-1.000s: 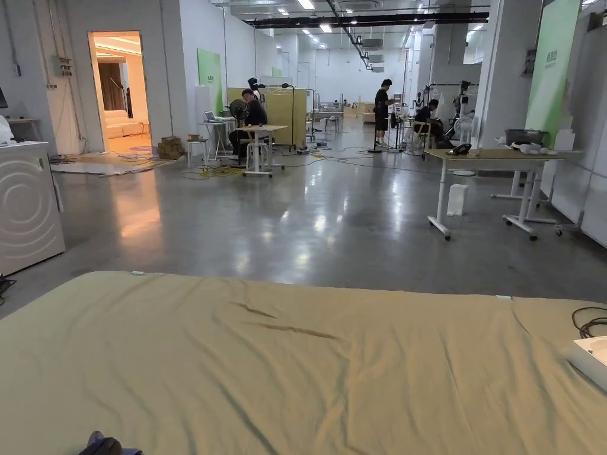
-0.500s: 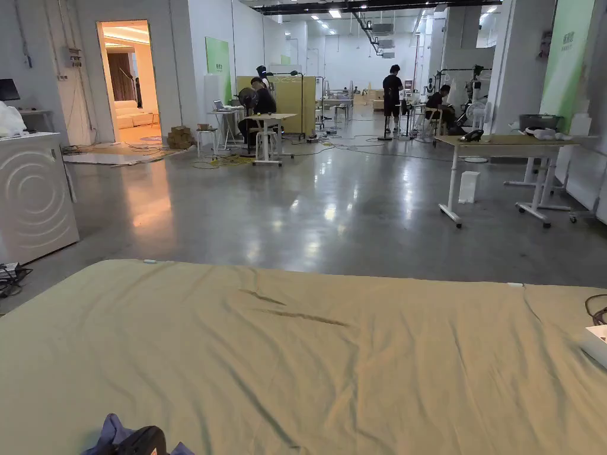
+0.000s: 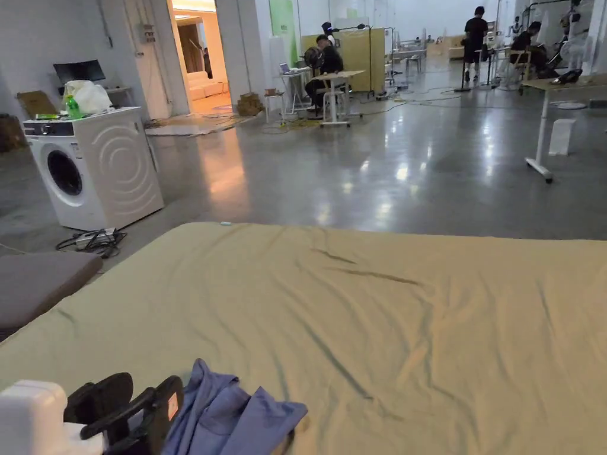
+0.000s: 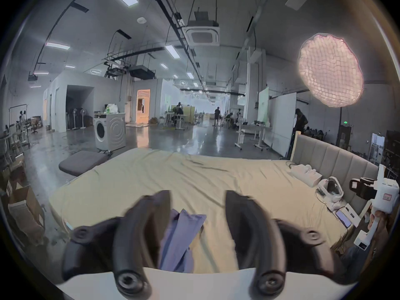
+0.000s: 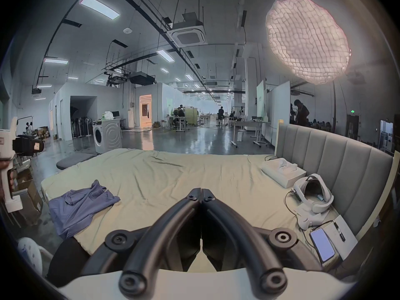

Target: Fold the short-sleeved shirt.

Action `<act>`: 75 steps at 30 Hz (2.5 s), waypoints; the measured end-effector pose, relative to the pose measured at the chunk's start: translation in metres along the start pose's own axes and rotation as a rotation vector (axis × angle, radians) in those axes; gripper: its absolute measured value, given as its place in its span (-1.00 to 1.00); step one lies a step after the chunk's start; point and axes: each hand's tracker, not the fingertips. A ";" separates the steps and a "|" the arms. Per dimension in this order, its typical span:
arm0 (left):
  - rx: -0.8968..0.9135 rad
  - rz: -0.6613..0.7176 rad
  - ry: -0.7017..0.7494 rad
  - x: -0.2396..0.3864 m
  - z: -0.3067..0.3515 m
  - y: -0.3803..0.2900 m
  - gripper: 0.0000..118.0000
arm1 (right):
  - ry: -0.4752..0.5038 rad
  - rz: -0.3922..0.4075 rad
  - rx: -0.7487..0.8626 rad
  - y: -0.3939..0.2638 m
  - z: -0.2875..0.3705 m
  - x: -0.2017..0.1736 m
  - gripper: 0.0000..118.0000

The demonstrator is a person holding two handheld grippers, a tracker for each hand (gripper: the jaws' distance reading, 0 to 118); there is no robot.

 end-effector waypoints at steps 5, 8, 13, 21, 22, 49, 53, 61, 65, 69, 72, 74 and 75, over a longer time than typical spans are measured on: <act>-0.099 0.082 0.055 -0.040 -0.027 -0.017 0.32 | 0.014 -0.053 -0.078 -0.017 -0.008 0.008 -1.00; -0.196 0.109 0.072 -0.066 -0.062 -0.037 0.70 | 0.020 -0.083 -0.118 -0.024 -0.015 0.010 -1.00; -0.363 0.079 0.070 -0.097 -0.135 -0.078 0.88 | 0.007 -0.049 -0.184 -0.028 -0.029 0.005 -1.00; -0.628 0.080 0.105 -0.142 -0.268 -0.149 0.88 | 0.007 0.043 -0.296 -0.038 -0.049 -0.014 -1.00; -0.634 0.088 0.101 -0.146 -0.278 -0.155 0.87 | 0.003 0.051 -0.307 -0.041 -0.050 -0.017 -1.00; -0.349 0.232 0.031 -0.158 -0.289 -0.022 -0.95 | -0.014 -0.132 -0.404 -0.079 -0.015 0.016 -1.00; -0.295 0.096 -0.059 -0.102 -0.308 0.037 -0.95 | -0.047 -0.190 -0.395 -0.087 0.001 0.026 -1.00; -0.348 -0.013 -0.362 0.082 -0.378 0.013 -0.95 | -0.115 -0.267 -0.405 -0.100 0.032 0.054 -1.00; -0.487 0.158 -0.573 0.182 -0.393 -0.084 -0.95 | -0.187 -0.306 -0.398 -0.102 0.052 0.068 -1.00; -0.639 0.040 -0.701 0.287 -0.376 -0.170 -0.95 | -0.221 -0.378 -0.413 -0.110 0.071 0.083 -1.00; -0.720 -0.017 -0.845 0.363 -0.350 -0.216 -0.95 | -0.260 -0.374 -0.429 -0.114 0.081 0.089 -1.00; -0.705 -0.030 -0.918 0.402 -0.333 -0.233 -0.95 | -0.279 -0.380 -0.438 -0.116 0.085 0.092 -1.00; -0.730 -0.037 -0.950 0.421 -0.328 -0.242 -0.95 | -0.290 -0.385 -0.438 -0.116 0.087 0.093 -1.00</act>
